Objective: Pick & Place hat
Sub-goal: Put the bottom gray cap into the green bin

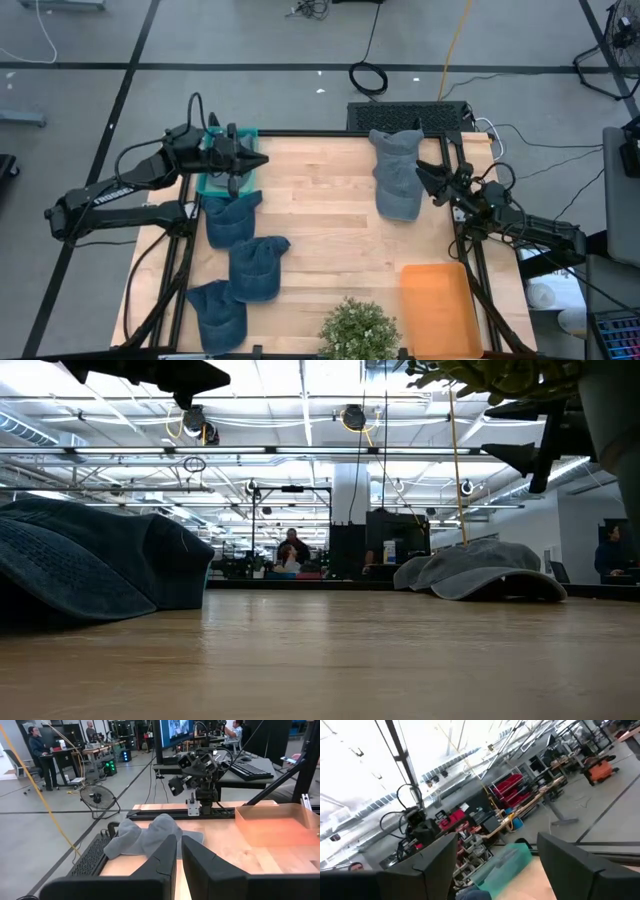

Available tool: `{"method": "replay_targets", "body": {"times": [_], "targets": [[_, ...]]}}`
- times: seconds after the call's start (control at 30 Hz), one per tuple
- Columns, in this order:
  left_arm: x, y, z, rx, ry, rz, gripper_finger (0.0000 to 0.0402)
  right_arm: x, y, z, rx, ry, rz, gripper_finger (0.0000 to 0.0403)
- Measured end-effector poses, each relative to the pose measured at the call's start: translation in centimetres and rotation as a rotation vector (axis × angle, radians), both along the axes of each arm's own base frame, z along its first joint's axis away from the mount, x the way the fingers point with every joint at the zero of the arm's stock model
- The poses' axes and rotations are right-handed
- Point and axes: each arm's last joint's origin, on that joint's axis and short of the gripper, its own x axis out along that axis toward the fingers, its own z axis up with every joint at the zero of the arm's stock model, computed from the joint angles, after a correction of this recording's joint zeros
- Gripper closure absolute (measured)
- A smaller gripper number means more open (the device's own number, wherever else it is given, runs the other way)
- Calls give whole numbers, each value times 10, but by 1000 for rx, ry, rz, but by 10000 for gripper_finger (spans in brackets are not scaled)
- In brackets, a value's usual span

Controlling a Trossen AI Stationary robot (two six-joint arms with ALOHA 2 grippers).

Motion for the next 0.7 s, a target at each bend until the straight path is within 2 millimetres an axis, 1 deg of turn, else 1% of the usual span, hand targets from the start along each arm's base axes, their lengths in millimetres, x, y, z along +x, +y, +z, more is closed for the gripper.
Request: {"method": "replay_targets", "body": {"times": [0.23,0.4,0.47,0.5,0.53,0.57,0.67,0.7], "targets": [[0,0,0,2,0,0,364,0,-2,-4,-4,57,-84,138],[0,0,0,2,0,0,364,1,-2,-7,11,89,-83,138],[0,0,0,2,0,1,364,1,-2,-5,-4,79,-77,138],[0,0,0,2,0,1,364,2,-2,-6,-31,110,-56,138],[0,0,0,2,0,1,364,4,-1,-10,-43,196,-21,138],[0,0,0,2,0,1,364,6,0,-5,-44,302,20,138],[0,0,0,2,0,1,364,7,0,38,-60,499,50,138],[0,0,0,2,0,1,364,9,0,49,-59,603,42,138]]}}
